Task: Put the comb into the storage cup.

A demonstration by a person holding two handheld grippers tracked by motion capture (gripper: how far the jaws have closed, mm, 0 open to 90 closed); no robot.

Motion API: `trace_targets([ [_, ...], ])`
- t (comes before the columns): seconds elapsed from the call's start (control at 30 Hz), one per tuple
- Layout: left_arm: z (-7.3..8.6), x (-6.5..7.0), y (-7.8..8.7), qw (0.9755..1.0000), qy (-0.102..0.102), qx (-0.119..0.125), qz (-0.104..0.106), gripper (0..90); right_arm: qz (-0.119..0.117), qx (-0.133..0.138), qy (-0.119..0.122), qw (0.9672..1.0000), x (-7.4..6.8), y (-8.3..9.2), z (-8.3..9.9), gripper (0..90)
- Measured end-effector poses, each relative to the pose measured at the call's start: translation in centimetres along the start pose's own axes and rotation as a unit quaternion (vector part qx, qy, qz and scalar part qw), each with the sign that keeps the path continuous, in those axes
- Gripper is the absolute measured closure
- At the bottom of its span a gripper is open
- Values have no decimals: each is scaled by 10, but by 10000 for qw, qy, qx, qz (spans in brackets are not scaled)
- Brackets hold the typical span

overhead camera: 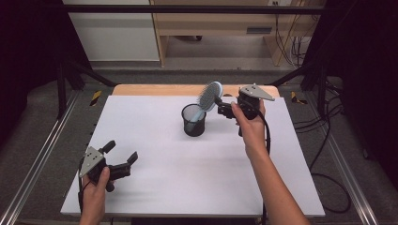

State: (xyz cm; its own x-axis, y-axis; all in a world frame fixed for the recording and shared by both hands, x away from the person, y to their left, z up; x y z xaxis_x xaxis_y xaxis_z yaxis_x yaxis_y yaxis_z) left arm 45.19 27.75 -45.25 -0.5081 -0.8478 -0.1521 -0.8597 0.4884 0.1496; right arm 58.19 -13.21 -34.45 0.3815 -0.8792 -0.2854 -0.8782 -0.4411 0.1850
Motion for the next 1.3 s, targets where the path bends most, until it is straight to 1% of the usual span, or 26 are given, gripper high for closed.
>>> trace_targets([
  [0.07,0,0,1,10000,-50,44,52,14,13,72,65,10000,3,6,-2,34],
  [0.17,0,0,2,10000,-49,55,56,14,13,177,113,9998,7,16,-5,30],
  [0.2,0,0,2,9999,-87,73,67,14,14,190,137,9997,10,19,-5,30],
  [0.3,0,0,2,9998,-112,119,90,14,-80,217,95,9997,16,28,-6,38],
  [0.43,0,1,3,9997,-144,163,128,14,-30,284,111,9995,27,40,-7,42],
  [0.53,0,0,4,9997,-110,157,121,14,19,339,153,9993,34,49,-6,44],
  [0.6,1,-1,4,9998,-46,160,104,14,38,394,173,9991,39,55,-5,46],
  [0.73,2,-6,7,9999,112,119,-32,14,71,428,183,9989,47,67,-5,46],
  [0.9,1,-10,11,9996,189,153,-119,14,106,436,280,9986,53,81,-2,40],
  [1.0,1,-11,12,9995,239,131,-176,14,112,438,350,9984,56,88,0,35],
  [1.1,1,-12,13,9993,278,152,-190,14,123,447,377,9982,59,96,3,31],
  [1.23,-1,-12,16,9992,294,180,-220,14,145,429,425,9981,64,105,9,29],
  [1.3,-1,-12,18,9992,278,192,-226,14,160,422,408,9981,66,109,12,29],
])
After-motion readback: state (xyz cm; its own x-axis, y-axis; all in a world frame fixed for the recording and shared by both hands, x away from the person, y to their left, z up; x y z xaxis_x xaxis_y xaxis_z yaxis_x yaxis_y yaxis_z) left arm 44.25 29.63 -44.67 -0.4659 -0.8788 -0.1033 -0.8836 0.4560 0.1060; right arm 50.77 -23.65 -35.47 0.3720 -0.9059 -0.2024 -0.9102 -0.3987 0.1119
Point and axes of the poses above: each handheld gripper's, and its own axes: y roughly backward along the jaws, z roughly out of its underside, x roughly to its right, the point moved 3 cm from there along -y, roughly forward along the jaws, and after that the axes turned 12 degrees about -y, right-handed, at the moved point
